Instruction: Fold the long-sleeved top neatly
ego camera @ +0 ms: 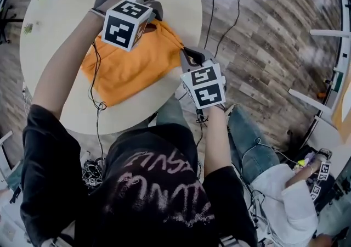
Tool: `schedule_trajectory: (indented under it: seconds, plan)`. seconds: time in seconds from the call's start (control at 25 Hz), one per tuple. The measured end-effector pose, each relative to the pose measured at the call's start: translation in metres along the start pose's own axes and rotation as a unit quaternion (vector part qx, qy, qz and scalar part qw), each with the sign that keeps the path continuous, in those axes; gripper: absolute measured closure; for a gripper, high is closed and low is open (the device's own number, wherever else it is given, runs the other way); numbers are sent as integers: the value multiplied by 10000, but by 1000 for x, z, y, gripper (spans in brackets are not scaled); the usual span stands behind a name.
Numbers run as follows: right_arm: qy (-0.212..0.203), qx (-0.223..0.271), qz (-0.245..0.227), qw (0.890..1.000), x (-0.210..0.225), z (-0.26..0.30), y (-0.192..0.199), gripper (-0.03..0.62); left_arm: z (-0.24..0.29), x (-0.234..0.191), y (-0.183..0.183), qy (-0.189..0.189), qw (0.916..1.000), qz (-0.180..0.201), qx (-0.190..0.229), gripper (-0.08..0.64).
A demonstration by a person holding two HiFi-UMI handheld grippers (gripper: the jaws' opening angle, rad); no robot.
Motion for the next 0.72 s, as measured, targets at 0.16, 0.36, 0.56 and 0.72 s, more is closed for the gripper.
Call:
schedule_trajectory:
  seconds: [0.16,0.36,0.56,0.72]
  plan:
    - [317,137,-95,9994,-16,-22,0,574,-24,16,-10,-419,9990,114,111,463]
    - [540,248,-152,9981,-50,-36,-2,574,-52,49,-11,-832,9958,293,236,466]
    - [760,467,-304,9955,-85,-45,-7,559,-75,80,-1,-1207,9915,398,279,466]
    - [905,573,-392,9935,-97,-47,-7,404,-87,102,8,-1455,9879,449,308,466]
Point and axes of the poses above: the fingertips, and each gripper's own axes: z forward along the fingers, x to its right, y out of its underside, the point moved 3 cm from there along -z, backward along the fingers, and after that the axes turned 6 degrees about -x, right-handed, at the moved point
